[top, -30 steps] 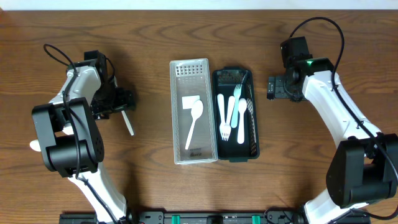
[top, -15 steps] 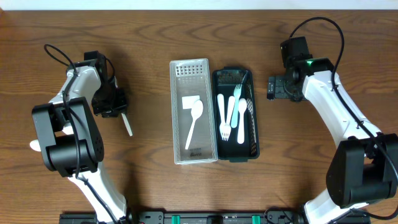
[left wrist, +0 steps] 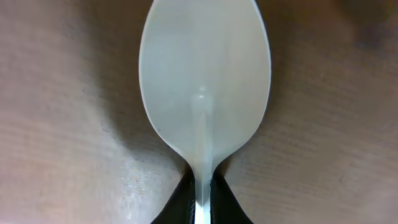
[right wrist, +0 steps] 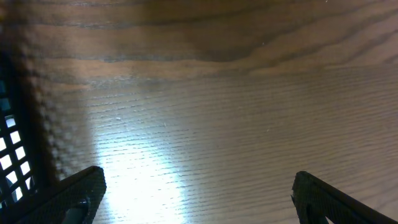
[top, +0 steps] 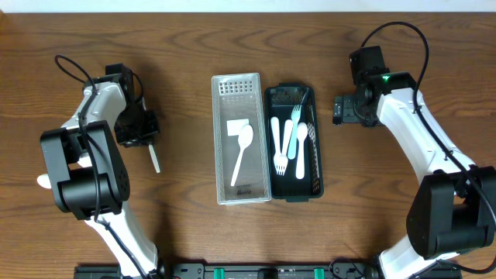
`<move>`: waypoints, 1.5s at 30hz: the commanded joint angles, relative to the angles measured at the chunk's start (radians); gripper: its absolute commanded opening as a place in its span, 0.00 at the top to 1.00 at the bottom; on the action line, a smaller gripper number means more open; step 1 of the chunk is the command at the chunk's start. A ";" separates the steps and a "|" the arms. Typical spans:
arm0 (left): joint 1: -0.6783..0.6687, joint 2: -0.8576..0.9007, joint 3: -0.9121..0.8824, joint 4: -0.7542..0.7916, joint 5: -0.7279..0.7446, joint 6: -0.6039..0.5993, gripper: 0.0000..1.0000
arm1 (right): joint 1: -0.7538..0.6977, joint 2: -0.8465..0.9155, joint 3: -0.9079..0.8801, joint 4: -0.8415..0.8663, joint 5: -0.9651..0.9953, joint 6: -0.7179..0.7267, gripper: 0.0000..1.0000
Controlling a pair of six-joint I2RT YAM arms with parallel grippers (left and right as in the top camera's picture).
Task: Pack container
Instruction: 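Lower the left gripper and grasp a white spoon by its handle, then carry the spoon into the clear basket and release it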
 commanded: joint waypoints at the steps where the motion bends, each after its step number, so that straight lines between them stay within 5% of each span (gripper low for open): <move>1: 0.001 -0.014 0.038 -0.056 -0.017 -0.006 0.94 | -0.008 -0.012 0.016 -0.001 0.015 -0.010 0.01; 8: -0.063 -0.182 0.196 -0.213 -0.016 -0.013 0.94 | -0.020 -0.013 0.017 0.018 0.014 -0.010 0.01; 16: -0.341 -0.405 0.236 -0.191 -0.018 -0.035 0.94 | -0.036 -0.013 0.017 0.018 0.014 -0.009 0.01; 25: -0.614 -0.280 0.177 -0.096 -0.017 -0.187 0.94 | -0.036 -0.013 0.017 0.014 0.013 -0.009 0.01; 32: -0.650 -0.124 0.175 -0.078 -0.013 -0.202 0.94 | -0.037 -0.013 0.017 0.006 0.014 -0.009 0.01; 33: -0.650 -0.111 0.175 -0.080 -0.013 -0.202 0.91 | -0.037 -0.013 0.017 0.006 0.014 -0.009 0.01; 36: -0.650 -0.104 0.176 -0.086 -0.013 -0.201 0.59 | -0.036 -0.013 0.017 0.004 0.014 -0.009 0.01; 41: -0.643 -0.166 0.214 -0.086 -0.015 -0.156 0.32 | -0.036 -0.013 0.017 0.003 0.014 -0.009 0.01; 45: -0.624 -0.280 0.235 -0.087 -0.088 -0.111 0.28 | -0.037 -0.013 0.017 0.001 0.014 -0.009 0.01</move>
